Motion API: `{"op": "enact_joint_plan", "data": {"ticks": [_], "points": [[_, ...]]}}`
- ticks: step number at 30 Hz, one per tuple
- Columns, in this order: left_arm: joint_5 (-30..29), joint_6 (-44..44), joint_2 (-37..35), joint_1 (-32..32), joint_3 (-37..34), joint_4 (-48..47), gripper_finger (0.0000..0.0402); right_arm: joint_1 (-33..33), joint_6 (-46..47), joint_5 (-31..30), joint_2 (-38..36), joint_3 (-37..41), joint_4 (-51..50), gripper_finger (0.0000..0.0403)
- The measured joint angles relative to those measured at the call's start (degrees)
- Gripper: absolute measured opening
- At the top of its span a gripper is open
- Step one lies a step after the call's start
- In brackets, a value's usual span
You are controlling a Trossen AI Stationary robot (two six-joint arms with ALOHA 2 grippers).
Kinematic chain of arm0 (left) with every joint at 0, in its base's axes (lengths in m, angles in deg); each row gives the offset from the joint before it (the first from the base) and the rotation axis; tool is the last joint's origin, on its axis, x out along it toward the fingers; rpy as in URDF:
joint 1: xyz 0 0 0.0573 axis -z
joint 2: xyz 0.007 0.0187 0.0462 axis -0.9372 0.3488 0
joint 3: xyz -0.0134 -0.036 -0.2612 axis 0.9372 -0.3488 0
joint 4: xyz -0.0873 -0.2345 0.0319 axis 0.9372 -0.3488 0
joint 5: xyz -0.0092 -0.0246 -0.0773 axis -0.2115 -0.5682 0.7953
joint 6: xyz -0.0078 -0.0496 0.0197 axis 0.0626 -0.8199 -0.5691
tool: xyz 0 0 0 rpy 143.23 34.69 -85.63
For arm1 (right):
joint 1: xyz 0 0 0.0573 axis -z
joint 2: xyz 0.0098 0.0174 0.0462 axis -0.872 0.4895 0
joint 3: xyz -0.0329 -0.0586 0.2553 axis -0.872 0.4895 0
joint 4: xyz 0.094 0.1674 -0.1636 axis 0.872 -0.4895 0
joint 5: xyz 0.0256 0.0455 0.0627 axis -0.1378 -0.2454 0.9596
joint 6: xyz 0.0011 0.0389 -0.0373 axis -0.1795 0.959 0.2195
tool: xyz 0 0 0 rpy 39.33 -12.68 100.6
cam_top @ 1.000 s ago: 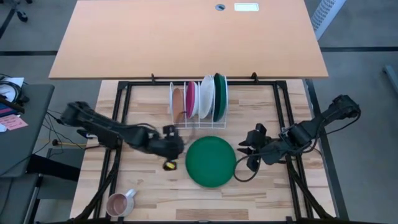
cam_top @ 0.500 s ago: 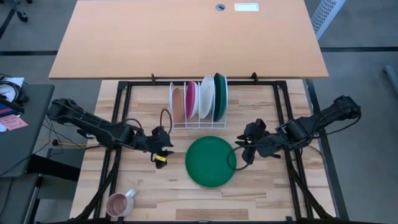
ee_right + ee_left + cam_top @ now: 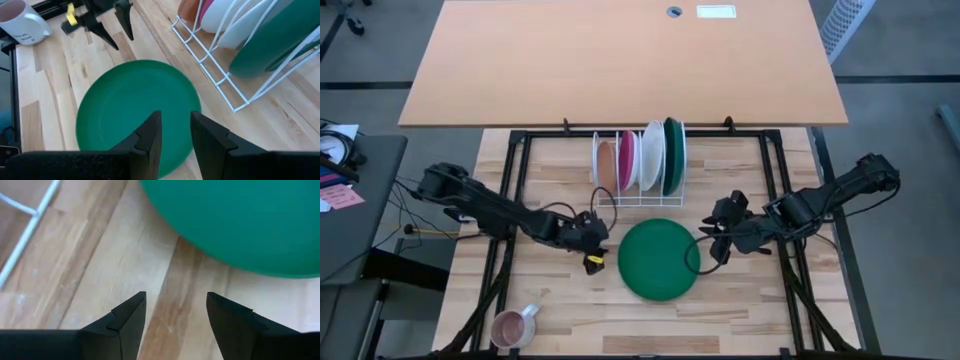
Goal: Sort dishes
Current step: Put the green plate in the dish rack
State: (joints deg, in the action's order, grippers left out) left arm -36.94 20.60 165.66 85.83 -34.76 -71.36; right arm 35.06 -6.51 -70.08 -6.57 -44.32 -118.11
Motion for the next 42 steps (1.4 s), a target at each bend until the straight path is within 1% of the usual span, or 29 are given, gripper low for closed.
{"op": "enact_joint_plan", "data": {"ticks": [3,6,12,17,25,30,31,35,42], "points": [[0.0,0.5,3.4,-0.4,1.2,-0.3,0.0207,-0.3,0.1,0.0,0.0,0.0,0.0,0.0108],[-0.2,0.4,5.2,-1.1,3.1,-2.3,0.0210,-0.3,0.2,0.2,0.0,0.0,-0.1,0.0108],[-0.1,-3.2,4.3,-2.3,6.4,-9.3,0.0211,0.0,0.1,0.2,0.0,0.0,-0.2,0.0108],[0.0,-2.9,3.1,-2.3,8.9,-14.5,0.0211,0.4,-0.2,0.2,0.0,0.0,-0.5,0.0108],[0.0,-2.9,3.2,-2.0,9.7,-10.8,0.0211,0.4,-0.2,0.2,0.0,0.0,-0.5,0.0108],[0.0,-3.2,3.2,-2.0,9.7,-10.1,0.0210,0.9,-0.2,0.2,0.0,0.0,-0.4,0.0108],[-0.2,-3.6,3.2,-2.0,9.7,-10.2,0.0210,1.1,-0.2,0.2,0.0,0.0,-0.4,0.0108],[-4.0,-7.1,3.2,-2.0,9.7,-10.0,0.0210,1.5,-0.2,0.1,0.0,0.0,-0.4,0.0108],[-4.2,-9.5,3.2,-2.0,9.7,-10.0,0.0230,1.5,-0.2,0.1,0.0,0.0,-0.4,0.0108]]}}
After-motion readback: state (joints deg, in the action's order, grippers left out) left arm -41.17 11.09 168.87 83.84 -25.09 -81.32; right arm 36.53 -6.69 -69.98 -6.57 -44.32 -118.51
